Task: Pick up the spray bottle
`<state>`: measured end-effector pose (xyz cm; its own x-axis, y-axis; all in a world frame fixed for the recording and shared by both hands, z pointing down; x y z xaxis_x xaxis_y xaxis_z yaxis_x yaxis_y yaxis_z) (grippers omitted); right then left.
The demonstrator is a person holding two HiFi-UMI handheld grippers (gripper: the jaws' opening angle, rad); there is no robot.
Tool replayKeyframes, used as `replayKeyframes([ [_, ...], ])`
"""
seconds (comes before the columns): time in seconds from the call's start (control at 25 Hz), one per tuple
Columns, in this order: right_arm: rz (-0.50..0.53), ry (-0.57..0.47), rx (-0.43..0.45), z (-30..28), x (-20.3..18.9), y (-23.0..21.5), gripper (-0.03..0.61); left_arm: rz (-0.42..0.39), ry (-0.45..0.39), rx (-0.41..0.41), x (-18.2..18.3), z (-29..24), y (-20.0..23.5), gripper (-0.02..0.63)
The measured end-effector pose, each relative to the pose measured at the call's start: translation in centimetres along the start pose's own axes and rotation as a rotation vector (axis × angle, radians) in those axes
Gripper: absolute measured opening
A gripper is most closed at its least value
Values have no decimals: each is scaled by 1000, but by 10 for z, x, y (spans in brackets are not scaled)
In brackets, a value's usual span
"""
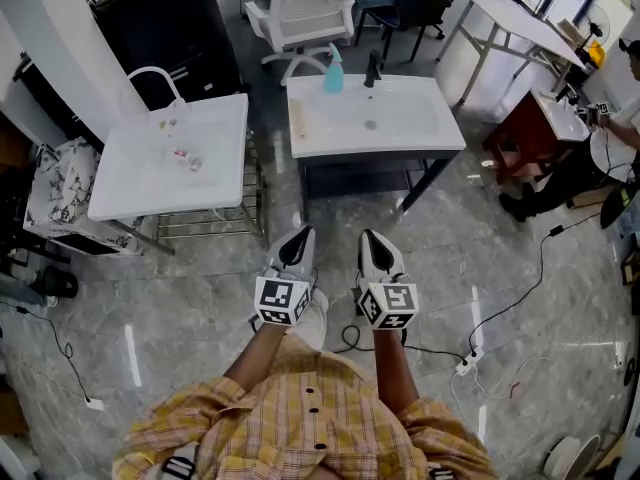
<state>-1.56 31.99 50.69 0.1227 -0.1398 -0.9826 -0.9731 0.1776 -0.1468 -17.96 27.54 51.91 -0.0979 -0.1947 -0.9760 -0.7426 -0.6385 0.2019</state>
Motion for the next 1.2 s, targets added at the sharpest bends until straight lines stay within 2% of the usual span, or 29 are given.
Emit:
replayKeyframes([
  [0.6, 3, 21, -41, -180, 51, -90, 2, -7, 10, -10, 54, -191, 88, -2],
  [0.84, -7, 17, -40, -233, 58, -110, 2, -6, 8, -17, 63, -240, 116, -2],
  [1.2, -11, 25, -48, -270, 59, -125, 2, -13, 17, -25, 65, -274, 135, -2],
])
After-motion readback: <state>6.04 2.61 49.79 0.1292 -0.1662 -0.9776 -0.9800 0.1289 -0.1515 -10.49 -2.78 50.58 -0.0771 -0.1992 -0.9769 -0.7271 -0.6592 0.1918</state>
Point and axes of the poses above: the fingertips, and each gripper's own axes: z backward along the fingers, y to its left, x out of its top, the point moved 6 cm from there along z, backward along the fingers, and after that the axes turned 4 degrees about z, right-handed, at the moved point
